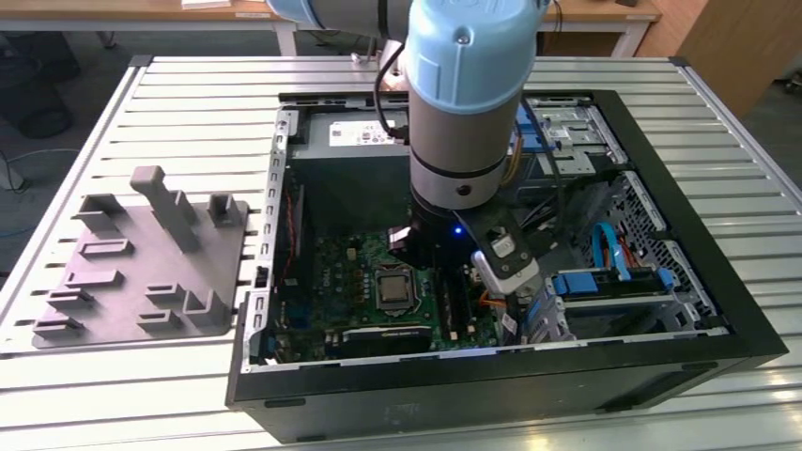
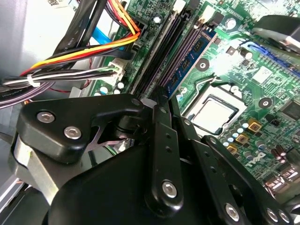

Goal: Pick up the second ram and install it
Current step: 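Insert the second ram into the second slot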

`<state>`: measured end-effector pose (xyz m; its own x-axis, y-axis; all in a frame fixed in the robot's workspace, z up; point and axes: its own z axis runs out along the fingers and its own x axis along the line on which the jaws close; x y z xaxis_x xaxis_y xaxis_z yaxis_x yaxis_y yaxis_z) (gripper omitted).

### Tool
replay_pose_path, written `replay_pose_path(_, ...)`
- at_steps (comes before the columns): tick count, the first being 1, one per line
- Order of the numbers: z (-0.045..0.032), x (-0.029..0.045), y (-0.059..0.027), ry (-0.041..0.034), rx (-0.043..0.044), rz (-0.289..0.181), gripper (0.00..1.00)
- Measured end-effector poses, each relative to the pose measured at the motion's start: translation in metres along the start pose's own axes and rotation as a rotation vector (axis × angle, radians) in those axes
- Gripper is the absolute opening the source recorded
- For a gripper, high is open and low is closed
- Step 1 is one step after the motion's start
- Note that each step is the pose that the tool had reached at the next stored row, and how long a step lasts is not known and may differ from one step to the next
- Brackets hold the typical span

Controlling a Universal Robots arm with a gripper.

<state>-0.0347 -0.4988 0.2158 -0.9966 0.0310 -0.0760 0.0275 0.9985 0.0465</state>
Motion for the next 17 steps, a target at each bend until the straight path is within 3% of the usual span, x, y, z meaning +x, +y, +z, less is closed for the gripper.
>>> replay_pose_path(17,0.0048,0.0004,0.002,-0.0001,0.004,0.0,0.14)
